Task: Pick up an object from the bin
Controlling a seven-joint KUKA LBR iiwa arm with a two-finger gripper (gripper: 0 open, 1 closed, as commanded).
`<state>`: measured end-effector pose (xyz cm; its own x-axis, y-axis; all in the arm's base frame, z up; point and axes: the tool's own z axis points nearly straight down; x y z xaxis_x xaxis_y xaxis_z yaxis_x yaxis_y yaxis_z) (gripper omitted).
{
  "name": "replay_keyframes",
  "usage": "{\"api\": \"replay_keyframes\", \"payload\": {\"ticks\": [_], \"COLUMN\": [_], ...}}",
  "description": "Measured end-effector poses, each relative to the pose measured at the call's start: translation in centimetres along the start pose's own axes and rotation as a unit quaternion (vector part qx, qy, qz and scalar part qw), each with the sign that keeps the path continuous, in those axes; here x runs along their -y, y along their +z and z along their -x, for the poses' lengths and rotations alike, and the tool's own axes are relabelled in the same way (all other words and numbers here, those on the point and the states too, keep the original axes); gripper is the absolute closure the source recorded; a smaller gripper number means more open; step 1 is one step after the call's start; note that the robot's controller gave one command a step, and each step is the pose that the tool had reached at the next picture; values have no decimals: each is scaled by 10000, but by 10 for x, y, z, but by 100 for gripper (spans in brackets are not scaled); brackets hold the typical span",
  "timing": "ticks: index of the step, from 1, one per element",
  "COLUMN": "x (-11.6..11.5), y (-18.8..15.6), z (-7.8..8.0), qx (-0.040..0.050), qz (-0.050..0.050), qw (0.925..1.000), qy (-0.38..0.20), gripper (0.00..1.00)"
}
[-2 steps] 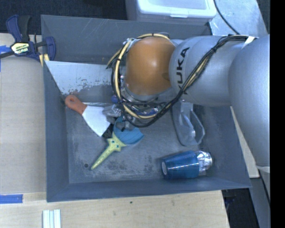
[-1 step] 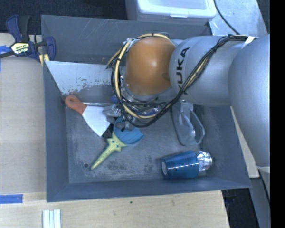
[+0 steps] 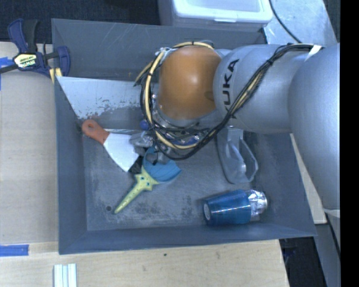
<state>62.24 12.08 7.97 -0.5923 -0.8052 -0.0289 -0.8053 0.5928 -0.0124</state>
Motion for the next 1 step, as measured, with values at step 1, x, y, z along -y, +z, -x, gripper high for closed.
{"api": "replay_keyframes", "payload": {"ticks": [1], "x": [0], "y": [-8], "z": [0], "qx": [1], "qz": [1], "qw": [10000], "qy": [9], "gripper": [100]}}
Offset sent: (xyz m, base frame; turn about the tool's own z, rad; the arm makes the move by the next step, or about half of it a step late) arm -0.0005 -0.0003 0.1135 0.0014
